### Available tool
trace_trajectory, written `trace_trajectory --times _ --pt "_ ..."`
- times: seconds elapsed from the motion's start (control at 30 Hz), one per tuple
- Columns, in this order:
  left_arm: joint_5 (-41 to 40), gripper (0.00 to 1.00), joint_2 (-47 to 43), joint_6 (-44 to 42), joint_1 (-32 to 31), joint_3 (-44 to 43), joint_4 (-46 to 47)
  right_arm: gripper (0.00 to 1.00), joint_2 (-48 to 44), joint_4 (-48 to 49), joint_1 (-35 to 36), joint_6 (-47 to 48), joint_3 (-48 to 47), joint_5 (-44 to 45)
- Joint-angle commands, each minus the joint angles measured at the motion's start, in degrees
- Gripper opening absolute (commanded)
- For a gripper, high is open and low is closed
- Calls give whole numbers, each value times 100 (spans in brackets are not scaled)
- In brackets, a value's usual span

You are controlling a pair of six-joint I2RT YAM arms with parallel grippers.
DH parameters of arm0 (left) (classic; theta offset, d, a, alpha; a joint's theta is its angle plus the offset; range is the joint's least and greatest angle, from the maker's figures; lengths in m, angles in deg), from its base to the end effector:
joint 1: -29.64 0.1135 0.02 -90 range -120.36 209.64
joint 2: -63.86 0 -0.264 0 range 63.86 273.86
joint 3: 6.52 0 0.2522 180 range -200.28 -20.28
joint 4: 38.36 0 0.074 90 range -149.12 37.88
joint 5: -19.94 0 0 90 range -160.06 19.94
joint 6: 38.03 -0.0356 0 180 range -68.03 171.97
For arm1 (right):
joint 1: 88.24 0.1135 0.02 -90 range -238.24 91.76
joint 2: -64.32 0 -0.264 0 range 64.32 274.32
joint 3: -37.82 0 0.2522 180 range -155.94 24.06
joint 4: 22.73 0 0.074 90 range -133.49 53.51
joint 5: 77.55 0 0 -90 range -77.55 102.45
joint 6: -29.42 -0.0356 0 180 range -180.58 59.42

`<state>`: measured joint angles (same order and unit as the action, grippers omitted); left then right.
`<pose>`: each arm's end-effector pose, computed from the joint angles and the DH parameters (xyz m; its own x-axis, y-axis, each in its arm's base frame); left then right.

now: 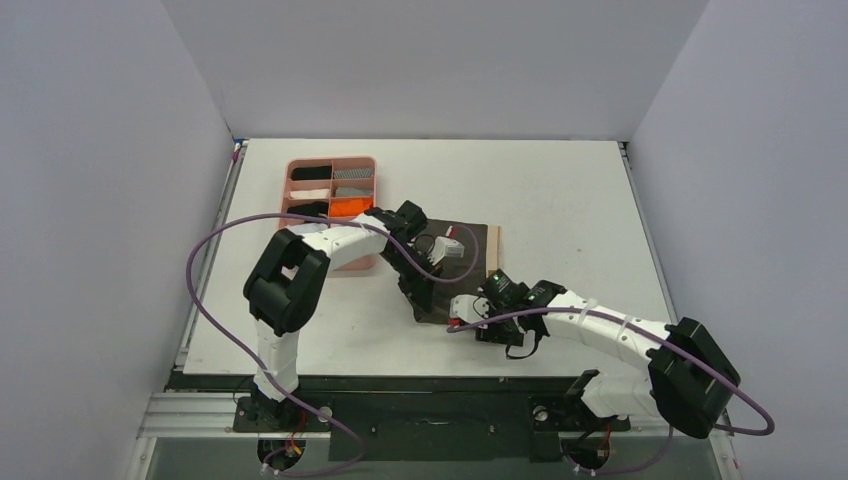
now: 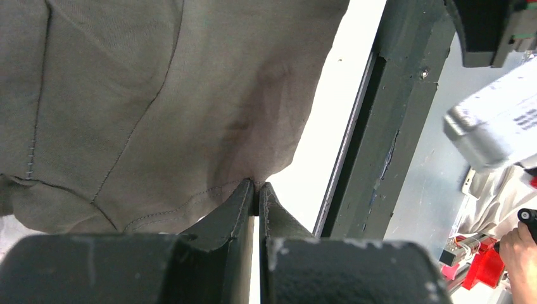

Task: Roll the underwear
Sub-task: Fold the underwear at the center of the board.

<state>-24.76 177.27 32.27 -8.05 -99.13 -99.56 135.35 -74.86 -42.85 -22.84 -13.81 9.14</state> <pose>0.2808 -0.2490 0.1681 -0.5664 0.7372 -0.3683 0.7427 0.2630 -0.6158 0.1437 0.1486 0.1755 -0.0839 -0.9551 -0.2841 -0.9799 0.1308 -0.1506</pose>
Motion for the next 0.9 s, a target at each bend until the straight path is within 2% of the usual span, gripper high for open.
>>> trace_trajectory --times 0.0,0.13,0.4,0.57,0.87 --pt "249 0 5 -94 43 -284 -107 44 150 373 68 127 21 397" --pt "240 0 6 -103 54 -305 -135 37 290 415 81 108 -35 500" --pt "233 0 -30 -116 61 -253 -170 1 290 88 224 -76 -205 384" --pt "223 0 -175 -183 60 -79 -221 0 103 -437 329 -220 -483 -64" --pt "601 0 -790 -419 10 368 -742 0 104 -2032 346 -282 -1593 -1284"
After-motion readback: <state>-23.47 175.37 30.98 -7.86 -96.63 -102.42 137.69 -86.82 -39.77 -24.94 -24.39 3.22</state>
